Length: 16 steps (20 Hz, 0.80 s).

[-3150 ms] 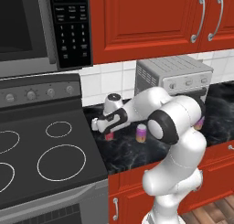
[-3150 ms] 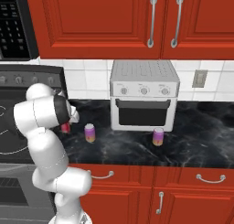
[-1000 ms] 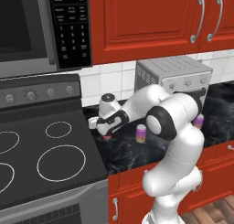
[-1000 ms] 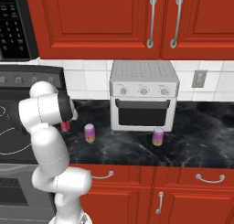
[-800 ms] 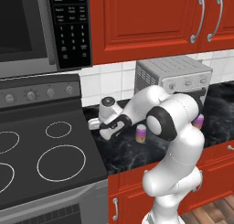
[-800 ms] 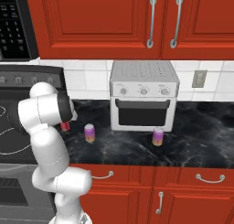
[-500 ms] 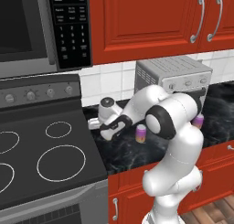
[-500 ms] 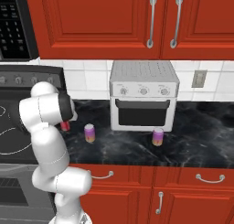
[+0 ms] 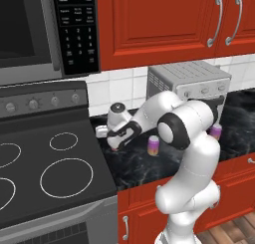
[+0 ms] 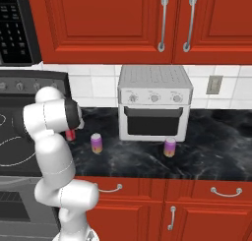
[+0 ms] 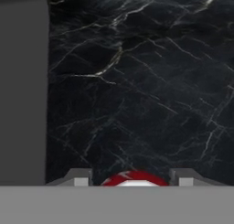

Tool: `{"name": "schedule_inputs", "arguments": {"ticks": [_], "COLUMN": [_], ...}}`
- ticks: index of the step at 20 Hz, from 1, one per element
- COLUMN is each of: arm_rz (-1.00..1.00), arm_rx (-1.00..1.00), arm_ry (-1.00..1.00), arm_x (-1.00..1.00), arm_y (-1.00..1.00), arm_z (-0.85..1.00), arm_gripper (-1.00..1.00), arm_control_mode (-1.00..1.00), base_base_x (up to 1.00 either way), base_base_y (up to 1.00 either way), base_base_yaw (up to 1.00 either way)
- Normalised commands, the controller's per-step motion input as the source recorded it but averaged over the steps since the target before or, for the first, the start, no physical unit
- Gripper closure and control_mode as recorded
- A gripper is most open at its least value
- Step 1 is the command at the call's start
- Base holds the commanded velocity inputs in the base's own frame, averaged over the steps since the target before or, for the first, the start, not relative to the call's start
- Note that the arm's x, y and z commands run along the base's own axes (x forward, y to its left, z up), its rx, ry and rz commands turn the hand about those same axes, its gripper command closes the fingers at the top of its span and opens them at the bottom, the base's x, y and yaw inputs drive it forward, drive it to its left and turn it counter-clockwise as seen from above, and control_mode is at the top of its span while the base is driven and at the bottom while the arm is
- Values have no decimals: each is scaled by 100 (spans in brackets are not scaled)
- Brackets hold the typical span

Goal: Four empty soda cans are scattered around the kitchen. Gather all the cans and cluster them next to the stove for recycling.

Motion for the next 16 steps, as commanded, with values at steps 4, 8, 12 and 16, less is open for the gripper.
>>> {"name": "schedule_inputs", "arguments": {"ticks": [4, 8, 12, 16], "arm_rz": [0, -1, 0, 0], "arm_rx": [6, 6, 5, 5], "arm_ry": [2, 0, 0, 0], "arm_x": [-4, -11, -16, -9], "arm_y": [0, 0, 0, 0], "arm_z": [-26, -16, -13, -2], "arm_gripper": [-100, -100, -100, -100], "arm_control_mode": [-100, -100, -100, -100], "base_base_x": [0, 0, 0, 0], "base_base_y": [0, 0, 0, 0], "base_base_yaw": [0, 0, 0, 0]}}
